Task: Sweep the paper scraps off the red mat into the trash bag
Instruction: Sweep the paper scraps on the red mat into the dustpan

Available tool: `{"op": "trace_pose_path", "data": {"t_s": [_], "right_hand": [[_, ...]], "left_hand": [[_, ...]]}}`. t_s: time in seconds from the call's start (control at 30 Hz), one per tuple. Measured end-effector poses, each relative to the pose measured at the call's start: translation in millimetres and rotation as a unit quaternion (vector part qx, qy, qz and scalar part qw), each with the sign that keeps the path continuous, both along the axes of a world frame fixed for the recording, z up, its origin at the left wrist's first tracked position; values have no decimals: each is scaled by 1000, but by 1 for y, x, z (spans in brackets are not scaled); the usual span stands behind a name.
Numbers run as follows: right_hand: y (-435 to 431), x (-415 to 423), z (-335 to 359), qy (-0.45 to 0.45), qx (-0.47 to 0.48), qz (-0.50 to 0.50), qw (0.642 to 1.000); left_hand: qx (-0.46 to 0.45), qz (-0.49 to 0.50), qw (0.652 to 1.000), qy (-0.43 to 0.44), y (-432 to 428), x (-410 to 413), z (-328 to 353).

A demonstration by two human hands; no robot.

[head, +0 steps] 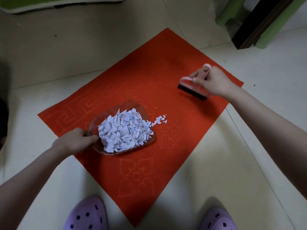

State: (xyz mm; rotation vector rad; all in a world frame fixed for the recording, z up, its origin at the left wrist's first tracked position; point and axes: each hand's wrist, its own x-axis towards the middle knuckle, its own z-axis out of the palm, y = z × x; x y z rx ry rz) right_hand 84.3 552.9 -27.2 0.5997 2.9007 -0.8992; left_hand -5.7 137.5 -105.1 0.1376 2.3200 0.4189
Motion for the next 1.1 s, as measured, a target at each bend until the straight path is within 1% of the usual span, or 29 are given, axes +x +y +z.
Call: {"op": "trace_pose_path", "data": {"t_s": [0.03, 0.07, 0.1, 0.17, 0.23, 0.3, 0.4, 0.47, 0.53, 0.57, 0.67, 0.7, 0.77, 0.83, 0.9, 1.0, 1.1], "right_hand": [[2, -6, -8, 35, 11, -47, 998], [6, -14, -17, 65, -3, -99, 993], [11, -22, -26, 88, -38, -153, 984], [20, -38, -38, 118, -122, -275, 946], [31, -49, -47, 141, -160, -380, 900], [38, -55, -54, 149, -150, -430, 878], [47, -58, -63, 135, -170, -483, 848], [54, -57, -64, 123, -177, -501, 838], [57, -57, -62, 117, -173, -484, 850], [55, -57, -62, 111, -158, -459, 867], [28, -64, -63, 63, -92, -327, 938], [17, -67, -64, 39, -77, -281, 956], [-3, -70, -64, 12, -73, -206, 976], [-8, -64, -54, 23, -103, -184, 977], [3, -55, -42, 60, -126, -192, 971], [29, -47, -35, 112, -74, -216, 967], [40, -54, -48, 123, -1, -243, 962]], "left_hand": [[1, -1, 1000, 0, 0, 0, 0], [2, -4, 1000, 1, 0, 0, 1], [2, -6, 1000, 2, 0, 0, 0], [-1, -6, 1000, 3, -1, 0, 0], [-3, -8, 1000, 0, -1, 0, 0], [-6, -5, 1000, -3, 0, -1, -1], [-14, -2, 1000, -3, 2, -2, -3], [-23, -7, 1000, 2, 3, -2, -3], [-25, -8, 1000, 4, 3, -2, -5], [-23, -5, 1000, 1, 2, -2, -6], [-17, 5, 1000, -13, 4, -2, -7], [-13, 8, 1000, -17, 5, -2, -6], [-8, 11, 1000, -21, 6, -1, -3], [-10, 5, 1000, -17, 6, 0, -2], [-12, 5, 1000, -15, 6, 1, -1], [-9, 9, 1000, -19, 7, 2, -1], [-2, 10, 1000, -27, 7, 2, 0]]}}
